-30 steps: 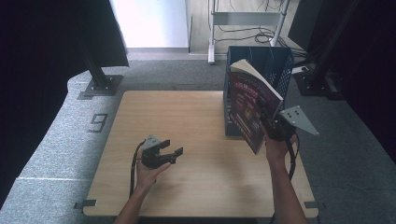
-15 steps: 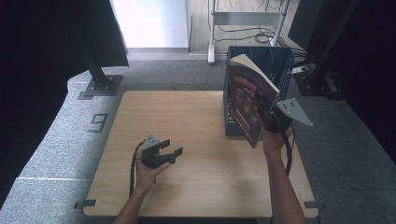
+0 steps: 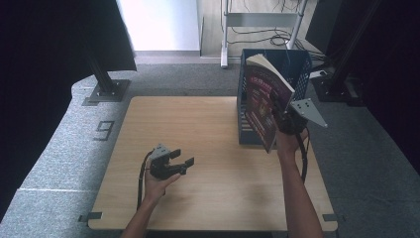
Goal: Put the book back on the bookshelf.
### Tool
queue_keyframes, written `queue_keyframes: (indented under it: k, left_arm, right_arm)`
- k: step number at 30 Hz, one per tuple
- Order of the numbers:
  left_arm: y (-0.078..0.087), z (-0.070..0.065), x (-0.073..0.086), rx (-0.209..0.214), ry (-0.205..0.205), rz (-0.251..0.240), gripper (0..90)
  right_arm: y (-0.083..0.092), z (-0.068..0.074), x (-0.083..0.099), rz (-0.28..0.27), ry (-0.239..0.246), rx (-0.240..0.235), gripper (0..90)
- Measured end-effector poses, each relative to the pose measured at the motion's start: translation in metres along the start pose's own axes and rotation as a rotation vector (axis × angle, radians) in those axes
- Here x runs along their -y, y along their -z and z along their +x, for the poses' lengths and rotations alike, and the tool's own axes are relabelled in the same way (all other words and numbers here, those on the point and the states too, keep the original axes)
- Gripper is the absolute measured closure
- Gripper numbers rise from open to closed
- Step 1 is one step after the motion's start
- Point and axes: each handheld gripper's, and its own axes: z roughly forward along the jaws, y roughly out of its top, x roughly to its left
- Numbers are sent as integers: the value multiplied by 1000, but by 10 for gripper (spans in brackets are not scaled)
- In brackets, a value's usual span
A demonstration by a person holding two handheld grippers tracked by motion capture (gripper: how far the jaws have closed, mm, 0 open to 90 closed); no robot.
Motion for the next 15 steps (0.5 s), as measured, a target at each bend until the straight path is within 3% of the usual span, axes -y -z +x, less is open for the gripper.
queue_keyframes:
  k: [15]
  left_arm:
    - [5,2,4,-13,7,7,273]
  right_arm:
    - [-21,-4,7,0,3,20,810]
